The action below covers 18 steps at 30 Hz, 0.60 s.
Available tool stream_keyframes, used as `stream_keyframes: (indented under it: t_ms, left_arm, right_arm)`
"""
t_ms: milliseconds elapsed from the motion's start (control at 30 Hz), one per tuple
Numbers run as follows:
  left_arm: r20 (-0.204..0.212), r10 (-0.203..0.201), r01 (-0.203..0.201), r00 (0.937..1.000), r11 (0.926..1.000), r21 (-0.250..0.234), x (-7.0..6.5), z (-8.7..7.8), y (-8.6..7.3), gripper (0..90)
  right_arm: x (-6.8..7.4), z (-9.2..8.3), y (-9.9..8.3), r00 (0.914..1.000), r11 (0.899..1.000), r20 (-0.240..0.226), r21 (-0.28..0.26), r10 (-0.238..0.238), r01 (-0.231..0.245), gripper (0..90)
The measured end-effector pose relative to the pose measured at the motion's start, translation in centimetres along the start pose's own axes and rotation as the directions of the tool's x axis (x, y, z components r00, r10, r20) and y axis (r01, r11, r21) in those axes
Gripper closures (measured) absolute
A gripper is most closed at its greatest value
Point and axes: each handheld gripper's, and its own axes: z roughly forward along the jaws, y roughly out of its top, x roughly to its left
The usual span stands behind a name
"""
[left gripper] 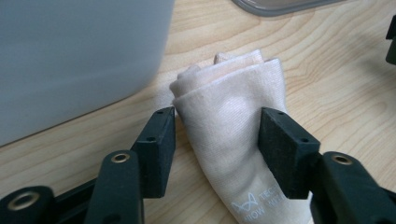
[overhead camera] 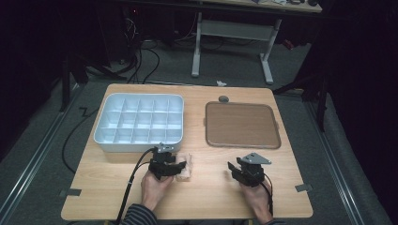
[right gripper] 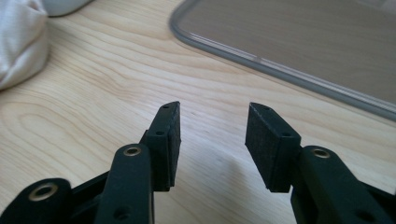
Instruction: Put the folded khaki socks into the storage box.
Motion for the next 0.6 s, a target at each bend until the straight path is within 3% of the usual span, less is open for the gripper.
stream_keyframes:
  t_ms: [300, 600]
  left_arm:
    - [0.019, -0.017, 0.016, 0.9997, 0.9998, 0.009, 0.0, 0.3, 0.0, 48.8]
    - [0.037, -0.031, 0.031, 0.9988, 0.9994, 0.016, -0.2, 0.3, 0.1, 58.9]
  right_arm:
    - [-2.1, 0.0, -0.9, 0.9979, 0.999, 0.053, 0.026, 0.037, -0.039, 51.4]
    - [-3.0, 0.2, -1.5, 0.9942, 0.997, 0.090, 0.049, 0.060, -0.065, 48.4]
